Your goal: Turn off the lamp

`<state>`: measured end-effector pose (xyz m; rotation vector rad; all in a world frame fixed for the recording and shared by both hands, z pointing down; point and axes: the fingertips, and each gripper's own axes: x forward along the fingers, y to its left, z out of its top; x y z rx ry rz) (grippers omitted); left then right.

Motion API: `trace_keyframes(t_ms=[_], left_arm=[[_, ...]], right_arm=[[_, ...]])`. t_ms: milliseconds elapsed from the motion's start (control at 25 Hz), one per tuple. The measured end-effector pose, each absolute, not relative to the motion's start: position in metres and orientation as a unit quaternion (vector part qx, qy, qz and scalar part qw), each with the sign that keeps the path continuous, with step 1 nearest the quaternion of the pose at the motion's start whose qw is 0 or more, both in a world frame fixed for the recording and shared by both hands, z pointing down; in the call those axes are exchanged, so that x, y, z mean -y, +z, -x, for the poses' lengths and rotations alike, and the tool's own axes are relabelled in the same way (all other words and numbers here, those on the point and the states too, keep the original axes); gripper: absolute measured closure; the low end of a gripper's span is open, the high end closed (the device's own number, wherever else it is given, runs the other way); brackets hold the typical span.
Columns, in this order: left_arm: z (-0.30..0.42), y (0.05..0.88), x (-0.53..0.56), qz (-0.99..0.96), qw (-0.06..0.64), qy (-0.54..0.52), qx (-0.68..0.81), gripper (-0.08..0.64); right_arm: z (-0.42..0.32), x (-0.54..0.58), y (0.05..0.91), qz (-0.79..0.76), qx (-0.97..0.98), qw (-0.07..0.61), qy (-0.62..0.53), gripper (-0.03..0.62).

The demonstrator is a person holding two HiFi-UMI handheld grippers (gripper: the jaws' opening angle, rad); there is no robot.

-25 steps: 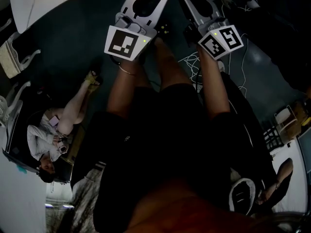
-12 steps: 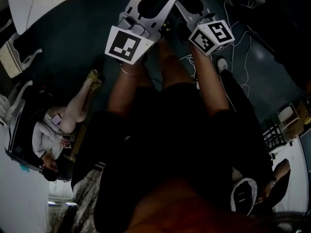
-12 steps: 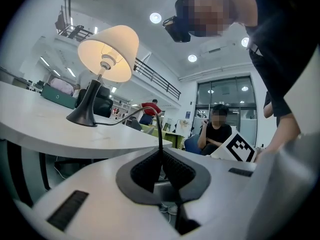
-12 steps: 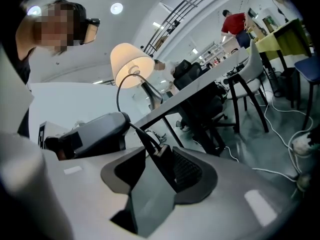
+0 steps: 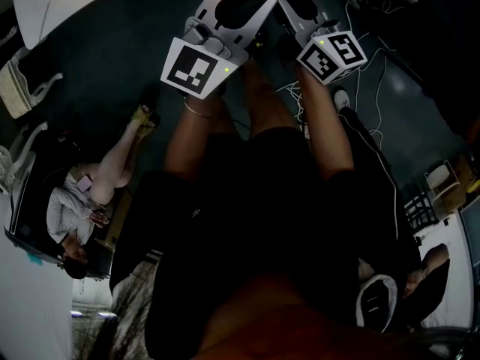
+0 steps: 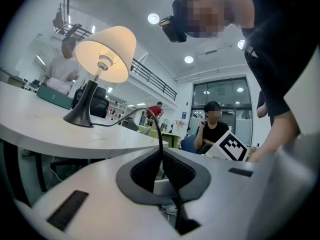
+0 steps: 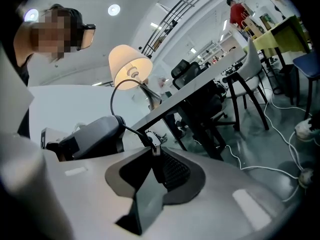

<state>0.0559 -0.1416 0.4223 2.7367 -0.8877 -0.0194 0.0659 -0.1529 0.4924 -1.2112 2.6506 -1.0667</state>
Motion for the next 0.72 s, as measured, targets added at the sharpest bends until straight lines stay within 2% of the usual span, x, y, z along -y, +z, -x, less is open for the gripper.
trace_keyframes(t_ms=[400,720], left_arm=[[-0.056,0.432,0.131,-0.951,0.108,0.02,0.289,0.537],[-0.044,0.479,0.113,-0.946,0.127,0.068,0.289,0.535]], right_arm=[[-0.071,0.144,0.489,0.378,-0.848,0.049,-0.37,0.532],[-0.085,0.135,0.481,0.372,-0.84,0.084,-0.385,0.532]])
